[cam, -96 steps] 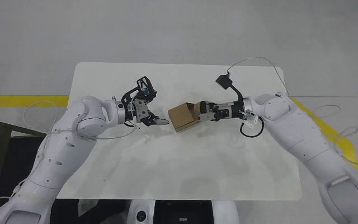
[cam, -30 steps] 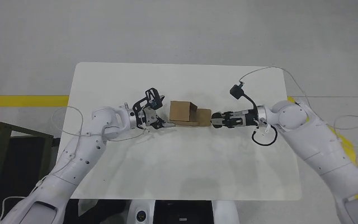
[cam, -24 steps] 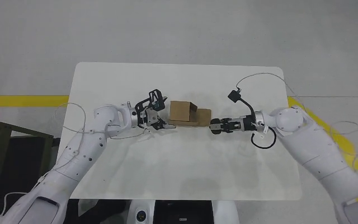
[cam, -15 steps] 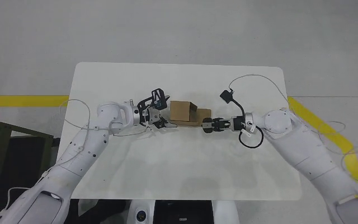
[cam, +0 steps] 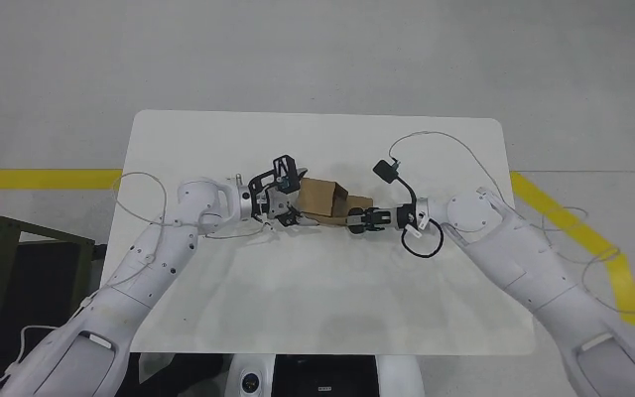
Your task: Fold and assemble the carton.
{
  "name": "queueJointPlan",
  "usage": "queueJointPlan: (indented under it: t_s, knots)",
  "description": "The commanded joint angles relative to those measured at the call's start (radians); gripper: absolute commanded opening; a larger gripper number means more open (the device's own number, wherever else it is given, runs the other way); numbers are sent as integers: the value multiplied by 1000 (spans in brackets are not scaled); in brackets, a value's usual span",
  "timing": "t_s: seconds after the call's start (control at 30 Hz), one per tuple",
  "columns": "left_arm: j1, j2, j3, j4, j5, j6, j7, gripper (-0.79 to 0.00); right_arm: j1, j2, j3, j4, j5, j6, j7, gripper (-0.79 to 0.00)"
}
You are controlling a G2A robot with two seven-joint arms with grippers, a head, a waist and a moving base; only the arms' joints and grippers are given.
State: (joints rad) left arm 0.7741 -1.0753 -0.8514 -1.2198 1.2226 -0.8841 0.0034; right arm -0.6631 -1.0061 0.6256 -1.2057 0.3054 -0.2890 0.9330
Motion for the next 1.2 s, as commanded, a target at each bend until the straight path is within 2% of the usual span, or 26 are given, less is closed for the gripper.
queueJointPlan:
  t_s: [0.0,0.8,0.97,1.17]
  knots:
    - [2,-2,3,-1,0,-3,0,0,6,-9,-3,13,4,-2,-1,-785]
    - [36,-13,-10,-14,-20,26,-49,0,87,-118,-40,191,6,-78,32,-785]
    - [39,-15,-18,-13,-29,32,-55,0,80,-110,-3,205,0,-117,57,-785]
    - [46,-17,-26,-18,-30,46,-59,0,12,-60,102,133,0,-153,72,-785]
